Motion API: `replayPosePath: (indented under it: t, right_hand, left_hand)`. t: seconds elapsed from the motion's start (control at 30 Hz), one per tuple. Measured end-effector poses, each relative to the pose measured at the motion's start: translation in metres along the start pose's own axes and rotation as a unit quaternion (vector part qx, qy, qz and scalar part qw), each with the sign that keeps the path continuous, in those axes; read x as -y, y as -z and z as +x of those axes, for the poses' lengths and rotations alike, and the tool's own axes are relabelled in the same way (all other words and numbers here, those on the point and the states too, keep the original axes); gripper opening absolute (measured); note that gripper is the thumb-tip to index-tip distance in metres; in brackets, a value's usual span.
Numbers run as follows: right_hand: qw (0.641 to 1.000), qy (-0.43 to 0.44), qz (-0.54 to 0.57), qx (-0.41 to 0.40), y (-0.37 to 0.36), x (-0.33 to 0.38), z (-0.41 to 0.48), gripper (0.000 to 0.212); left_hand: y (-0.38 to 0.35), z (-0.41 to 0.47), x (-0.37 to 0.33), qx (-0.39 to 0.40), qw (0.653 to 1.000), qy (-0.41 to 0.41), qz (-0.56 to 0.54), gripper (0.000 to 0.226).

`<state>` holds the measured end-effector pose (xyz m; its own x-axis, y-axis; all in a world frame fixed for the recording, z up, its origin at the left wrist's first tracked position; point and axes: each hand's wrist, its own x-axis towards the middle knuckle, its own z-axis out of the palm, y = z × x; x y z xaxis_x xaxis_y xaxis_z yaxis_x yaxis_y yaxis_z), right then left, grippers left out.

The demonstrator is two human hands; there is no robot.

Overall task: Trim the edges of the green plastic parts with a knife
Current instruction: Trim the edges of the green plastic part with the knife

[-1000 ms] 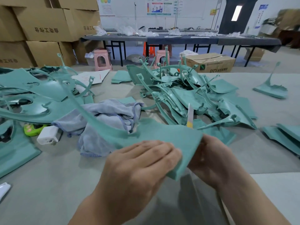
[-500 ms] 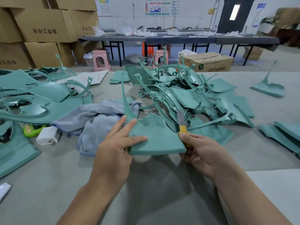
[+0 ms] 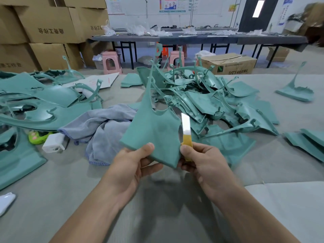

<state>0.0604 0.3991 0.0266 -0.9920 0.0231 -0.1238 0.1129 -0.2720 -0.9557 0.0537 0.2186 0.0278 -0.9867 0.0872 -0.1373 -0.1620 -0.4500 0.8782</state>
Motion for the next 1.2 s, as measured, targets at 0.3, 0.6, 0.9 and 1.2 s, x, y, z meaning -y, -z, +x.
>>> replayPosePath:
  t: [0.3, 0.6, 0.9, 1.2]
  right_hand:
    - [0.903, 0.227, -0.366, 0.008, 0.008, -0.002, -0.005, 0.035]
    - [0.847, 0.201, -0.471, -0.145, 0.018, -0.001, 0.009, 0.042]
    - [0.856, 0.284, -0.425, -0.071, -0.002, 0.0, -0.013, 0.039]
    - [0.87, 0.324, -0.37, -0.03, 0.003, 0.01, -0.023, 0.04]
  left_hand:
    - [-0.012, -0.008, 0.004, -0.032, 0.97, -0.058, 0.235, 0.023]
    - [-0.013, -0.01, 0.008, 0.001, 0.965, -0.039, 0.26, 0.019]
    - [-0.006, -0.018, 0.011, -0.067, 0.828, -0.262, 0.492, 0.02]
    - [-0.01, -0.027, 0.001, -0.084, 0.69, -0.354, 0.626, 0.023]
